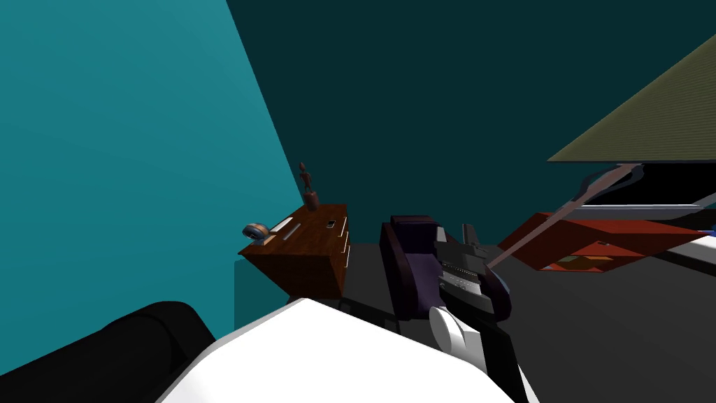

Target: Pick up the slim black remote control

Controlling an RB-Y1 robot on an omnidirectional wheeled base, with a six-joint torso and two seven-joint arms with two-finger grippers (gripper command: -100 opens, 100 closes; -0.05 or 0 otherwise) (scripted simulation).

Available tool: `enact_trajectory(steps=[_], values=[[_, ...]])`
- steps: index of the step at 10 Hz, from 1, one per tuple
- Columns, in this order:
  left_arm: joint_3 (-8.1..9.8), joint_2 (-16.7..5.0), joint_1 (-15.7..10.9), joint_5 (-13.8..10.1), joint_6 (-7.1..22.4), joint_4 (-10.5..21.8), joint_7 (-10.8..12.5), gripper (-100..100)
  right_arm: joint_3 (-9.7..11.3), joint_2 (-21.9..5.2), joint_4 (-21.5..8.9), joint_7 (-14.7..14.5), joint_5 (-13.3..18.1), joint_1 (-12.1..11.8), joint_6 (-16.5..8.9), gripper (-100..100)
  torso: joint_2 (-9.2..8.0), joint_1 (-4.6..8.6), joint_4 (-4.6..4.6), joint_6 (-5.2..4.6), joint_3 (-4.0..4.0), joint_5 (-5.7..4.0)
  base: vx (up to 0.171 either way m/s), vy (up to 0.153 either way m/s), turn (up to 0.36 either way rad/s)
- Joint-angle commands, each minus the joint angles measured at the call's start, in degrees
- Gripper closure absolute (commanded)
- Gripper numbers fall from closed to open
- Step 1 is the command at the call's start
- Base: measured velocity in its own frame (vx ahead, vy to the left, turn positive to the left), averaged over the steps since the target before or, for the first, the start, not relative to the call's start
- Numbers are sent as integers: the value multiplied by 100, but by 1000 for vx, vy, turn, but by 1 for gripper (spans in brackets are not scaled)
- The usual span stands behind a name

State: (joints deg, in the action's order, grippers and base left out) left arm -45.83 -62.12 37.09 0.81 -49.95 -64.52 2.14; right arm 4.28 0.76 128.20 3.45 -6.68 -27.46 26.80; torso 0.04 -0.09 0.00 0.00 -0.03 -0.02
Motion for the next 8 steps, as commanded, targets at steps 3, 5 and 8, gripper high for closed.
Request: enact_trajectory(steps=[3,5,8], values=[[-275,-245,-107,44,-131,474,137,-100,0,0,0,0,0,0,0,0,-3,-5,1,-1,2,-1,12,14,-42],[-275,-245,-107,44,-131,646,137,-100,0,0,0,0,0,0,0,0,-8,1,2,2,5,1,0,0,0],[-275,-245,-107,44,-131,646,137,-100,0,0,0,0,0,0,0,0,-12,6,3,2,7,0,-2,-2,6]])
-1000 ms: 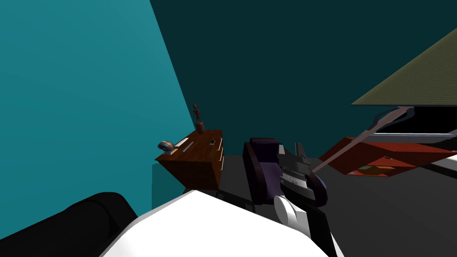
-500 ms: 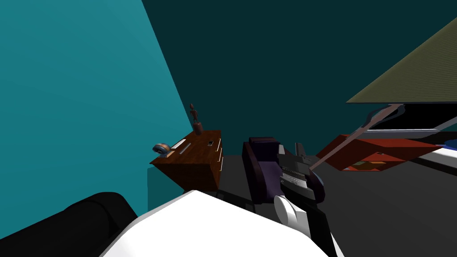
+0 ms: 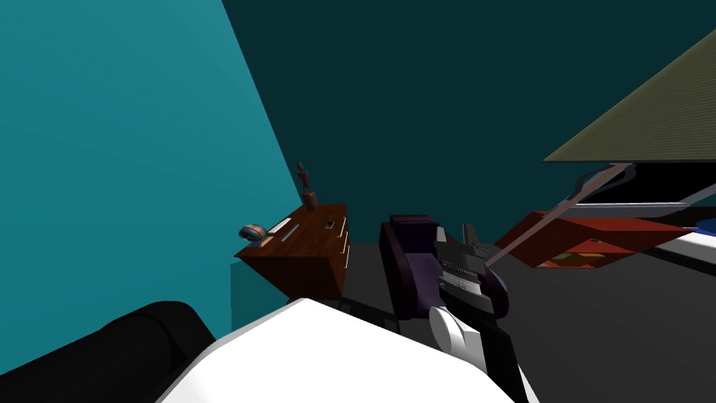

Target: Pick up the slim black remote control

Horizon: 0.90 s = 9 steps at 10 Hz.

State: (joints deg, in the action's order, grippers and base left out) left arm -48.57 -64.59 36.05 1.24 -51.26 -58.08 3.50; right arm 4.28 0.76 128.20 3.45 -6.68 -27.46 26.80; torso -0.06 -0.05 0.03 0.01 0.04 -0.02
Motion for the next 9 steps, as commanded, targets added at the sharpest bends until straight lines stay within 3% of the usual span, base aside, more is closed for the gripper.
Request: enact_trajectory(steps=[1,3,4,6,9], values=[[-1,2,-2,1,1,2,0,-100,0,0,0,0,0,0,0,0,0,0,0,0,0,0,0,0,0],[-1,2,-2,1,1,2,0,-100,0,0,0,0,0,0,0,0,-2,3,0,1,1,0,-7,-8,24],[27,-154,228,15,10,137,20,-100,0,0,0,0,0,0,0,0,-2,2,0,1,1,-1,-5,-5,16],[44,-274,407,22,24,250,25,-100,0,0,0,0,0,0,0,0,-4,3,0,1,2,-2,-5,-5,16],[44,-274,407,22,24,250,25,-100,0,0,0,0,0,0,0,0,2,-2,0,-1,-1,1,2,2,-7]])
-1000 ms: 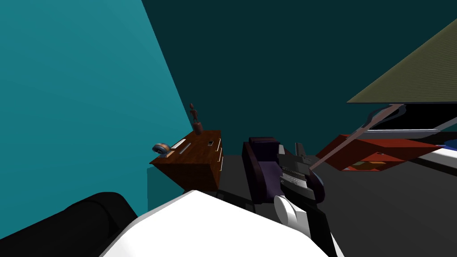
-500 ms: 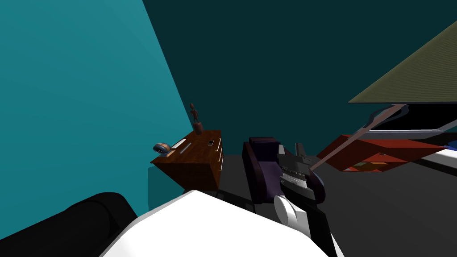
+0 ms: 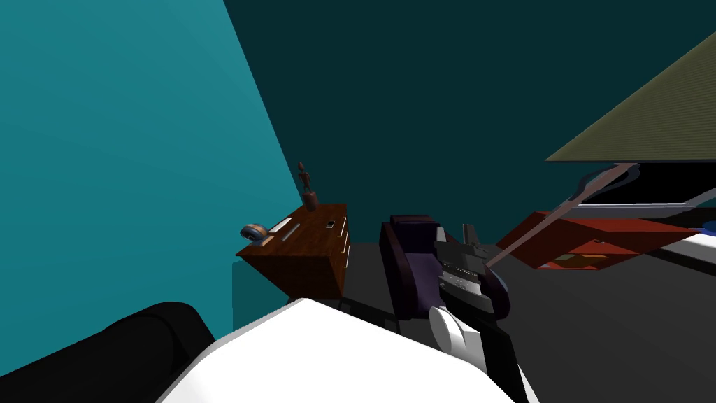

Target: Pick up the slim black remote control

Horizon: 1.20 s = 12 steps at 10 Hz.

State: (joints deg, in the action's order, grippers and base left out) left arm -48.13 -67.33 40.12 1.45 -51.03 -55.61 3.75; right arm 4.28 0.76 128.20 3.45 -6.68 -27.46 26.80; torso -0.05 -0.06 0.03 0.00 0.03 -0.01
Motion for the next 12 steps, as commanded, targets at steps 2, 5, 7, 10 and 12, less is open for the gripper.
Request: enact_trajectory(steps=[2,5,7,10,12], values=[[-1,1,-1,1,1,3,0,-100,0,0,0,0,0,0,0,0,-3,3,1,1,2,-1,-3,-4,12],[-1,1,-1,1,1,3,0,-100,0,0,0,0,0,0,0,0,2,-2,0,-1,-1,0,4,4,-13],[70,-110,113,51,-74,172,128,-100,0,0,0,0,0,0,0,0,-5,6,1,1,3,-1,-7,-8,23],[166,-233,238,124,-171,377,290,-100,0,0,0,0,0,0,0,0,4,-7,-1,-1,-2,0,12,13,-40],[166,-233,238,124,-171,377,290,-100,0,0,0,0,0,0,0,0,0,1,0,0,0,0,3,3,-10]])
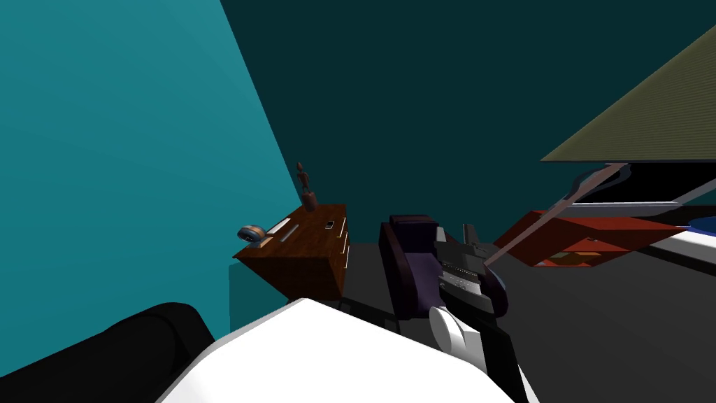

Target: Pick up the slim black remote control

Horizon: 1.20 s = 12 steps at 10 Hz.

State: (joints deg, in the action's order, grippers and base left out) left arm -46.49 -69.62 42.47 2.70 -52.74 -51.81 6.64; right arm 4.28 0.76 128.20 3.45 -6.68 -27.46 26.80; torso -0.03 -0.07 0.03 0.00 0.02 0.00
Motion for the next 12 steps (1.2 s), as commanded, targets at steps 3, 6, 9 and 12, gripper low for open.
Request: enact_trajectory(steps=[3,6,9,12], values=[[2,-5,4,-1,0,-3,0,-100,0,0,0,0,0,0,0,0,-2,2,1,0,1,-1,1,1,-2],[2,-5,4,-1,0,-3,0,-100,0,0,0,0,0,0,0,0,-2,2,0,1,1,0,0,0,0],[257,-443,288,-42,-115,-1,-455,-100,0,0,0,0,0,2,0,0,-40,0,8,-1,22,-2,-105,7,-129],[358,-618,398,-57,-161,-1,-635,-100,0,0,0,0,0,1,0,0,-32,-12,8,2,19,3,-66,29,-67]])
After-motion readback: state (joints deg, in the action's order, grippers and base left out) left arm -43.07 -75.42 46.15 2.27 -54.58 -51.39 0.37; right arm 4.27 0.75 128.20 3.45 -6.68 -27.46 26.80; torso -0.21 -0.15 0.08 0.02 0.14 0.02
